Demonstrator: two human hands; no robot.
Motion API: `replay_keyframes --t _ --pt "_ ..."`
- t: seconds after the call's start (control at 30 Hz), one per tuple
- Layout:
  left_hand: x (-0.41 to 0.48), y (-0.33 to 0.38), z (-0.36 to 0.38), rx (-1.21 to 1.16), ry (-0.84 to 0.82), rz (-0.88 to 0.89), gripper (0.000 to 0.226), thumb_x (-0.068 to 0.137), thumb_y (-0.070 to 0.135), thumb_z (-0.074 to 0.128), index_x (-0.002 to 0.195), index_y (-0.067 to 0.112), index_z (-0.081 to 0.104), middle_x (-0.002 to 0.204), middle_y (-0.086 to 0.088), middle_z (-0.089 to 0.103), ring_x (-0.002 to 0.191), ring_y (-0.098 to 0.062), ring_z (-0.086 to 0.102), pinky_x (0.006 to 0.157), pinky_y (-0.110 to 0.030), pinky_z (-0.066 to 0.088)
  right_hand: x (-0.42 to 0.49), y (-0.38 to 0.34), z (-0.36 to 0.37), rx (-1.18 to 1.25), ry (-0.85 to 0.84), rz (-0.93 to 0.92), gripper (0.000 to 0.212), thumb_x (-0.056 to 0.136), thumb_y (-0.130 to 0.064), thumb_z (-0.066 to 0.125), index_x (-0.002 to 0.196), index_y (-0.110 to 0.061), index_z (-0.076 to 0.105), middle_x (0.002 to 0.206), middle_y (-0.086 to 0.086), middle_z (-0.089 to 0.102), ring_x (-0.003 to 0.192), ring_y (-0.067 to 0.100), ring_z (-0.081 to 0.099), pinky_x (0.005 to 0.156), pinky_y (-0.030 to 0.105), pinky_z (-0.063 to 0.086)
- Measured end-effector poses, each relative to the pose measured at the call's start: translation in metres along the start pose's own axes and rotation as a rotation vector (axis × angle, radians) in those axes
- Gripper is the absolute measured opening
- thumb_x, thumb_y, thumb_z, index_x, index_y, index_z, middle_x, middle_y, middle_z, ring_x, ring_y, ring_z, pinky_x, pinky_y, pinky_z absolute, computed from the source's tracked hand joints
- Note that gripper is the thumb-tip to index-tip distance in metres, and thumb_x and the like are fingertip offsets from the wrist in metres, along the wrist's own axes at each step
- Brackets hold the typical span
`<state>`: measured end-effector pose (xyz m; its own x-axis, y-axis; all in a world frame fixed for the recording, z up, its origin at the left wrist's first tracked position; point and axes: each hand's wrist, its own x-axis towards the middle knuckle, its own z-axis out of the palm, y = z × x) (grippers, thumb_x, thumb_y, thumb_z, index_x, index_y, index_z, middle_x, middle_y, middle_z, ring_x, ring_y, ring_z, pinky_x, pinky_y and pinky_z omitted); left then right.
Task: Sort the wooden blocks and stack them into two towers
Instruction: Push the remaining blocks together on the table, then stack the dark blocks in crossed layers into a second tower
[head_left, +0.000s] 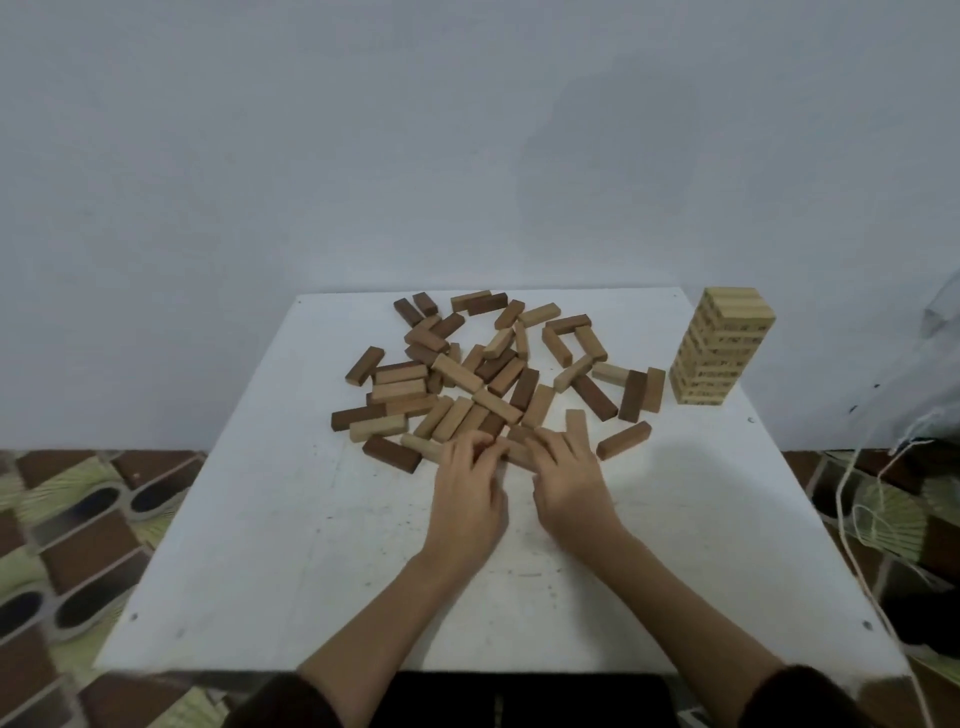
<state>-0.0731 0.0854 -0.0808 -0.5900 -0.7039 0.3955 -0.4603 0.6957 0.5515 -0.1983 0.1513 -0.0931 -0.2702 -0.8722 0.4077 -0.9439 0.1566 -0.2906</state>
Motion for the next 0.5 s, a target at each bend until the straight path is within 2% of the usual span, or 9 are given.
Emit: replay_keyframes --t 0.1,0.17,0.23,0.3,0.37,0.4,0.43,0.5 --pt "-0.004 -0.009 -0.007 0.002 -0.073 0.050 0.045 0.076 -0.009 0.058 0.119 0.004 0.062 0.113 -0.008 0.053 0.103 -0.016 0.042 0.088 -0.024 0.039 0.000 -0.011 0.001 -0.007 -0.051 -0.019 0.031 0.076 -0.006 0.045 0.097 -0.001 0.067 0.091 0.015 0.063 0.081 0.030 0.057 0.078 0.045 0.050" --pt "-0.006 -0.012 -0.010 -0.041 -0.105 0.043 0.046 0.079 -0.007 0.054 0.124 0.003 0.058 0.118 -0.010 0.051 0.108 -0.017 0.040 0.092 -0.023 0.036 -0.002 -0.017 -0.005 0.081 -0.015 -0.070 0.024 0.077 -0.009 0.052 0.094 -0.003 0.067 0.085 0.011 0.061 0.076 0.026 0.054 0.069 0.037 0.050" --pt "-0.007 -0.014 -0.011 -0.084 -0.137 0.030 0.048 0.079 -0.006 0.052 0.127 0.001 0.055 0.124 -0.012 0.047 0.114 -0.020 0.038 0.099 -0.024 0.032 0.004 -0.015 -0.011 0.120 0.044 -0.070 0.024 0.076 -0.004 0.049 0.091 0.000 0.067 0.083 0.012 0.061 0.076 0.028 0.053 0.068 0.036 0.049" --pt "-0.007 -0.015 -0.014 -0.092 -0.180 0.031 0.050 0.078 -0.001 0.055 0.128 0.001 0.053 0.129 -0.012 0.042 0.120 -0.024 0.036 0.104 -0.027 0.032 0.018 -0.009 -0.017 -0.001 0.027 0.036 0.034 0.070 0.003 0.046 0.098 0.003 0.064 0.095 0.019 0.061 0.086 0.037 0.055 0.080 0.041 0.046" --pt "-0.006 -0.015 -0.015 -0.082 -0.219 0.035 0.054 0.079 0.012 0.063 0.131 0.002 0.050 0.134 -0.011 0.037 0.124 -0.023 0.032 0.106 -0.029 0.030 0.029 -0.001 -0.025 -0.267 -0.171 0.183 0.045 0.074 0.001 0.046 0.118 0.003 0.055 0.126 0.023 0.050 0.114 0.041 0.048 0.104 0.044 0.031" --pt "-0.006 -0.014 -0.015 -0.079 -0.236 0.033 0.059 0.079 0.021 0.067 0.132 0.003 0.048 0.136 -0.010 0.035 0.125 -0.023 0.031 0.106 -0.028 0.027 0.032 0.000 -0.032 -0.367 -0.278 0.232 0.049 0.079 -0.005 0.045 0.127 0.001 0.047 0.137 0.021 0.042 0.125 0.036 0.040 0.112 0.044 0.020" --pt "-0.006 -0.013 -0.016 -0.079 -0.256 0.023 0.065 0.079 0.030 0.070 0.134 0.005 0.046 0.139 -0.008 0.032 0.127 -0.021 0.028 0.106 -0.027 0.025 0.034 0.000 -0.035 -0.414 -0.362 0.248 0.051 0.083 -0.009 0.044 0.133 0.000 0.041 0.142 0.017 0.038 0.130 0.031 0.036 0.115 0.043 0.011" --pt "-0.006 -0.012 -0.015 -0.093 -0.303 -0.020 0.076 0.076 0.041 0.074 0.136 0.007 0.042 0.143 -0.005 0.025 0.130 -0.018 0.023 0.106 -0.026 0.022 0.033 0.000 -0.036 -0.408 -0.427 0.212 0.051 0.083 -0.010 0.041 0.134 -0.001 0.039 0.136 0.015 0.042 0.128 0.029 0.037 0.116 0.042 0.004"
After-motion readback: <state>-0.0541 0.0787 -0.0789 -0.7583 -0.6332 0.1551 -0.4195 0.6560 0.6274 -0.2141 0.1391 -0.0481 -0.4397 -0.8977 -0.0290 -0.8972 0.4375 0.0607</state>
